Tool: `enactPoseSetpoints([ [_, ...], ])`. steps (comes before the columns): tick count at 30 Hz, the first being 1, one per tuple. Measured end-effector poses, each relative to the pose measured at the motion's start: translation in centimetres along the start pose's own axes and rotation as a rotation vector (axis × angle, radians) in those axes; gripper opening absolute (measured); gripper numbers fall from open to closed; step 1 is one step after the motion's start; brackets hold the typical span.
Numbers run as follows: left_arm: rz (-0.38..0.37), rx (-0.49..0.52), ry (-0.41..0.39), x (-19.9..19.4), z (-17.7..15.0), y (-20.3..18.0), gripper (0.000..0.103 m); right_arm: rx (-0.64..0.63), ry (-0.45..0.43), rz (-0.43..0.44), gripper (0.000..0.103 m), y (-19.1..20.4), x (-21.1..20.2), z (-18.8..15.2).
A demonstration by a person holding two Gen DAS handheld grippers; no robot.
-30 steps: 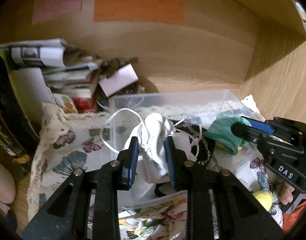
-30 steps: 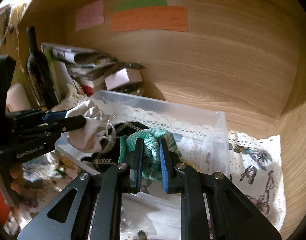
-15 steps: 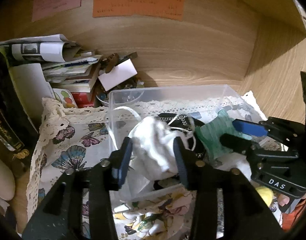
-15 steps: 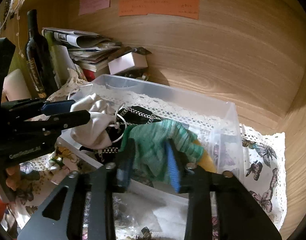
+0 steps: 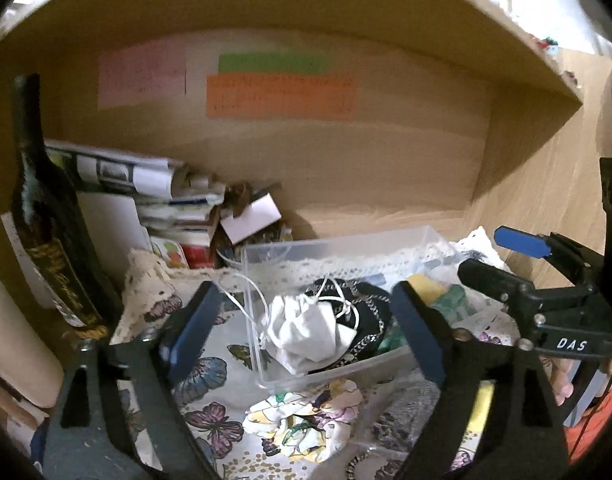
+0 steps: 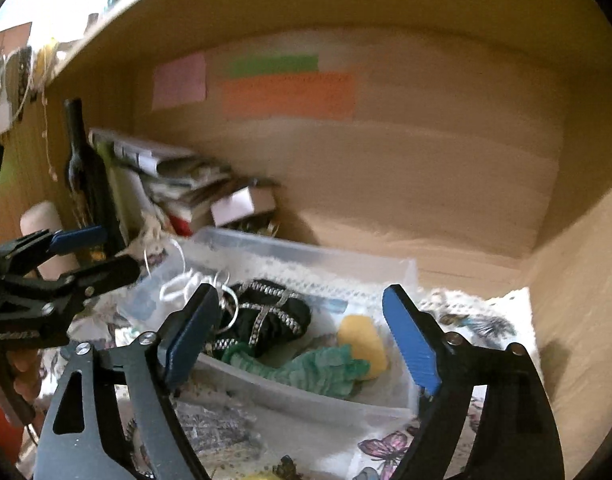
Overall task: Organize soft objects
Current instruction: 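Carry the bag and cloth into the clear box and open both tools, then grasp the floral scrunchie with the left tool while the right tool grasps the yellow felt ball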
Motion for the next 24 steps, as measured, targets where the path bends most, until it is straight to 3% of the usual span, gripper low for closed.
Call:
enactPoseSetpoints([
  [3,0.008,0.004,-0.034,-1.2,-0.1,-0.3,0.1,0.007,-0.031,0.011,0.086,0.1,-1.3,-0.1],
  [10,0.03,0.019,-0.05,-2.5,-1.2,-0.4,0.103,0.013,-0.067,0.024,0.092,0.5,-3.7,-1.4],
  [13,0.025,0.019,-0.017,-2.2,-2.0,-0.3,0.103,0.034,-0.057,0.065,0.092,0.4,-4.1,-2.1],
  [18,0.043,0.02,0.052,-0.9,-3.7,0.1,0.103,0.025,-0.031,0.057,0.092,0.8,-4.3,-3.8],
  [24,0.07,-0.015,0.155,2.2,-5.2,1.6,0.103,0.0,0.067,0.043,0.092,1.2,-2.3,-6.2],
])
Point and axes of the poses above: each gripper's, at about its wrist camera, not at the fingertips, and x roughly the way its jaws point, y to its left, z to its top, the point moved 1 cm from there along x, roughly the way its jaws point, and after that the axes turned 10 degrees about y, right-handed, at the moved point
